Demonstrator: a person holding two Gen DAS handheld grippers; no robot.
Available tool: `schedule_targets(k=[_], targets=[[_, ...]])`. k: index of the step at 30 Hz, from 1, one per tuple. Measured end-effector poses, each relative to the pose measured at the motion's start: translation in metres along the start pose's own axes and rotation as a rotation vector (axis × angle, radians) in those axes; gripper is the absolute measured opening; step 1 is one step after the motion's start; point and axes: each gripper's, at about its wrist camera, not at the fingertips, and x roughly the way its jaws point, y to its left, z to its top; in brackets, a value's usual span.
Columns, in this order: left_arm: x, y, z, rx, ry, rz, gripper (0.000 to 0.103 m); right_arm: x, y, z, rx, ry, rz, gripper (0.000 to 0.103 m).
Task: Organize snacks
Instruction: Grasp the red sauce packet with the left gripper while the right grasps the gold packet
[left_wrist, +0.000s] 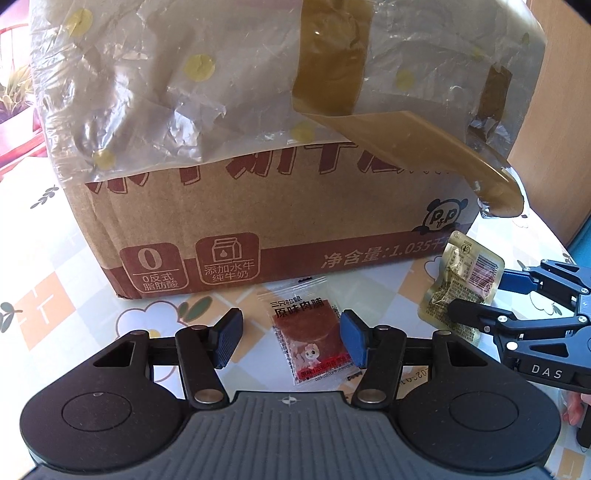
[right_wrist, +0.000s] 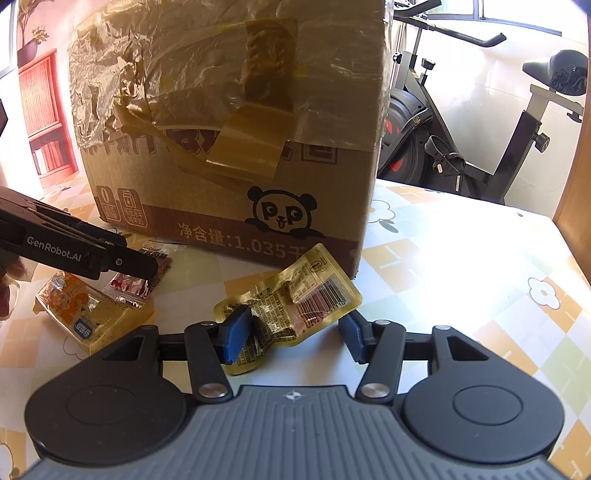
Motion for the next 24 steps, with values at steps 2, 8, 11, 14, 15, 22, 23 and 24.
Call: schedule_targets(k=[2,8,11,14,15,22,23,24], targets=[[0.002,-0.002,0.0,-0.002,0.0,-0.002,0.061,0.0,0.0,0.0,0.0,0.0,0.0,0.056],[0.007,-0.022,-0.001,0.03,0.013,0.036,0.074,0.0,0.0,0.0,-0.001,0.0,-0.003,0.056],[0.013,-0.034,-0.003,0.024,0.017,0.12,0.083,0.0,0.0,0.0,-0.001,0.0,-0.003,0.056],[0.015,-0.037,-0.005,-0.031,0.015,0.155,0.083,0.0,0.0,0.0,0.0,0.0,-0.003,0.056],[0.013,-0.039,-0.005,-0.016,0.001,0.137,0.062,0.0,0.0,0.0,-0.001,-0.001,-0.003,0.056],[0.001,-0.03,-0.009,-0.067,-0.008,0.069,0.04,-0.001,-0.003,0.0,0.014,-0.008,0.02,0.049],[-0.001,-0.03,-0.011,-0.064,-0.016,0.072,0.04,-0.002,-0.003,0.0,0.019,-0.011,0.028,0.046],[-0.003,-0.03,-0.011,-0.063,-0.024,0.075,0.04,-0.003,-0.004,0.0,0.023,-0.011,0.038,0.045]])
